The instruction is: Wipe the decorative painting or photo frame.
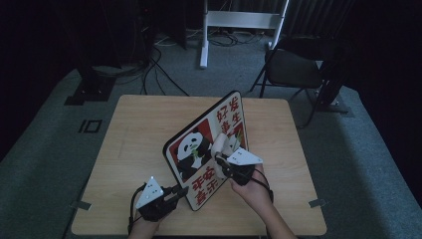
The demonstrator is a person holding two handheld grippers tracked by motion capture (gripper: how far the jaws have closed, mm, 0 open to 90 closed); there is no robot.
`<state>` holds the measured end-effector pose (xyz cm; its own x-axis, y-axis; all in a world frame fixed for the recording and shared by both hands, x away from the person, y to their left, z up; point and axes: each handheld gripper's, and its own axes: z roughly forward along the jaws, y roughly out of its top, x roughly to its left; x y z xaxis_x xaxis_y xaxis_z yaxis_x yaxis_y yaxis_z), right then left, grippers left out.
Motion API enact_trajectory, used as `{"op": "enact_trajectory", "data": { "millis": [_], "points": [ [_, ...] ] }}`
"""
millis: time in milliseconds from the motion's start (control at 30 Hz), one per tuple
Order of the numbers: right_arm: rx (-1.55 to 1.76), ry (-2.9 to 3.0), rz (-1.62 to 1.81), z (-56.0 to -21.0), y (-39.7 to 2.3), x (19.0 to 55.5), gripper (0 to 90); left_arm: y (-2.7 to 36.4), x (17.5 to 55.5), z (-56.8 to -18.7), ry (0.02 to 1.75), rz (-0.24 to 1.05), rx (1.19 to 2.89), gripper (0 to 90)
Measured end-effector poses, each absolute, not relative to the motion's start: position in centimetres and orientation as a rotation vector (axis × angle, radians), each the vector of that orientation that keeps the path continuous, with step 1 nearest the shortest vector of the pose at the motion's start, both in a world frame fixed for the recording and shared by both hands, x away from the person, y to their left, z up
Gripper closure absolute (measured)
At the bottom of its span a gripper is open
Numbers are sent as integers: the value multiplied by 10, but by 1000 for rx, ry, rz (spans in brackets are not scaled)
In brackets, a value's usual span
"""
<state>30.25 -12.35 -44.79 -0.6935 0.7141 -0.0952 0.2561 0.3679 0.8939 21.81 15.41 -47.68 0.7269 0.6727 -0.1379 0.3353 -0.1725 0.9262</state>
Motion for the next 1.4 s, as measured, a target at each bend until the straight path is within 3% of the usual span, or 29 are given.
{"op": "enact_trajectory", "data": {
  "millis": [1400],
  "points": [
    [1053,2323,1112,-539,-147,293,812,153,218,-476,788,379,1792,765]
  ]
}}
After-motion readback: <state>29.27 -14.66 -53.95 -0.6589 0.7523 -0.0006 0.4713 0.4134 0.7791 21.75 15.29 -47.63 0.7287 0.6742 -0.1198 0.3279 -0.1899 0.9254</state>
